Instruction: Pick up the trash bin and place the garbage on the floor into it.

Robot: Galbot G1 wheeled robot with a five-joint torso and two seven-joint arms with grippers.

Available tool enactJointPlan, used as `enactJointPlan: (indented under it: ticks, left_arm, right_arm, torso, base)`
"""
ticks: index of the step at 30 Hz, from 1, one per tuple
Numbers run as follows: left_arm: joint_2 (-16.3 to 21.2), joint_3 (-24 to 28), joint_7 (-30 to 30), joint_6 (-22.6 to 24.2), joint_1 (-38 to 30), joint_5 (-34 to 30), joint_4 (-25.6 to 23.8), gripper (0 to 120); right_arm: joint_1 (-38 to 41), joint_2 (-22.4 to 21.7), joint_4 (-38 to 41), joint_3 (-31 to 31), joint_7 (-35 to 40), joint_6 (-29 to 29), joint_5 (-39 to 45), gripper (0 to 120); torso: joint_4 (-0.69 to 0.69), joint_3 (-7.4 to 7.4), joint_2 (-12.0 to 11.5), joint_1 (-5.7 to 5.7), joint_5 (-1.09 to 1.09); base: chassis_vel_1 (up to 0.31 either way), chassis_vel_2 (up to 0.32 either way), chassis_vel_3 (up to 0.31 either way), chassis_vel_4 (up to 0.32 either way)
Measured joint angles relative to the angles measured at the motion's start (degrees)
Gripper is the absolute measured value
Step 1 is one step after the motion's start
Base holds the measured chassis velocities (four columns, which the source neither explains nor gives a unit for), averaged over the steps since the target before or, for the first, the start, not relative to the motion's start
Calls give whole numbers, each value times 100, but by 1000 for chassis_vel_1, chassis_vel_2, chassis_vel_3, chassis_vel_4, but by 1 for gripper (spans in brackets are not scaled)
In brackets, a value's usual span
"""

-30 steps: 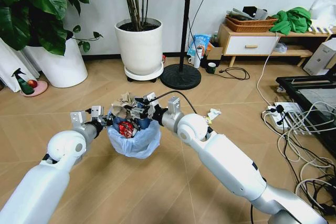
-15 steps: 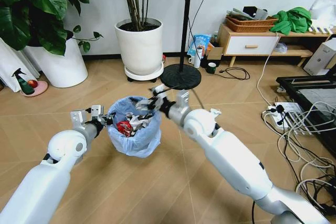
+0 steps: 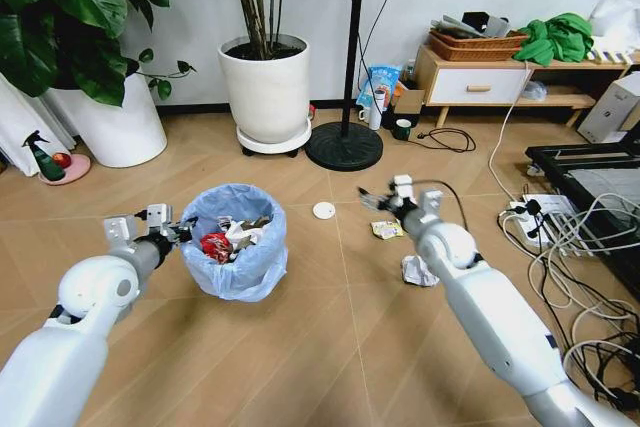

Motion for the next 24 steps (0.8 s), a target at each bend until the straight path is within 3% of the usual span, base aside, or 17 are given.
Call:
enactJointPlan:
  ticks: [12,24]
  left_arm:
    - [57,-319,99,-25,244,46,-107,0]
    - [105,-528,94,-29,471,45,-323,0]
  right_arm:
    - [-358,37,-1473,524,-431,247,-411,100]
    - [248,419,-3026,509,-695,584,-949,100]
  torso:
    - [0,0,0,0,-2]
    - [1,0,0,0,-4]
  base:
    - [0,0,0,0]
    - [0,0,0,0]
